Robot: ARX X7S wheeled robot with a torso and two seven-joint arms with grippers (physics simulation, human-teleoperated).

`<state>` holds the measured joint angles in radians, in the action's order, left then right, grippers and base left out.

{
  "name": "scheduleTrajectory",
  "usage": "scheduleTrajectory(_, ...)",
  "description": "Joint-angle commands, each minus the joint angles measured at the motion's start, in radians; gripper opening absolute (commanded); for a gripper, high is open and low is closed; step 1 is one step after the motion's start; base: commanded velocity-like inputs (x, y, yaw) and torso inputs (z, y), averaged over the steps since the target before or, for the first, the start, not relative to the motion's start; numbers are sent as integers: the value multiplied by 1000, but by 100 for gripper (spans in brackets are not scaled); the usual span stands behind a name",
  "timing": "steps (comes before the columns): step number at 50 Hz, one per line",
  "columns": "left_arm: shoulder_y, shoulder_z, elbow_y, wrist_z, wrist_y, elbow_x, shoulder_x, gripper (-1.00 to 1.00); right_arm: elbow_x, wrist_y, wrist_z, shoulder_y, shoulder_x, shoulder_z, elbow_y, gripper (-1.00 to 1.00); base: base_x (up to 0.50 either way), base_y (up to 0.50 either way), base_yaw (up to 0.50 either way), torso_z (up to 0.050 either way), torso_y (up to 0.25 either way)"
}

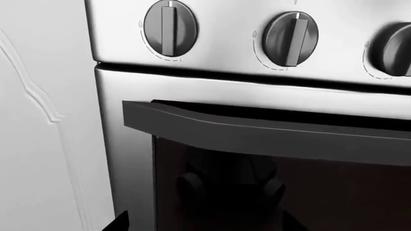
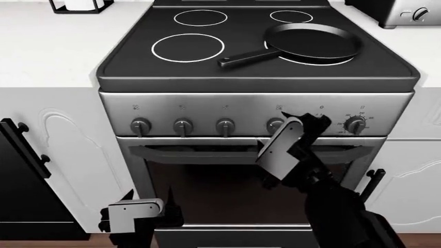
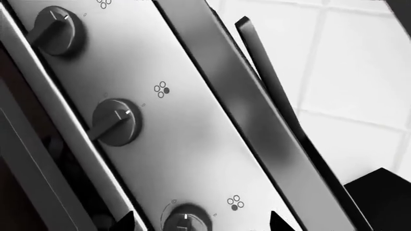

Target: Turn off the front right burner of the stove.

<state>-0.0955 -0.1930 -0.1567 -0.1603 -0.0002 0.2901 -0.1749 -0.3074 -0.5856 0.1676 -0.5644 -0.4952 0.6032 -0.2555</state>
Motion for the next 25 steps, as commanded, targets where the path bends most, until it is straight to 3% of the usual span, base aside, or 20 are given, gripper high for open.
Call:
scheduleTrajectory(1,-1,-4,1,-3,2,8,-4,100,-19,-11,-1,-15,4,22,38,100,0,0,0,0,0)
scheduleTrajectory(25,-7,-15,-18,-12,10,17,-8,100,-25,50,-56,-47,39,40,208,100,0,0,0,0,0)
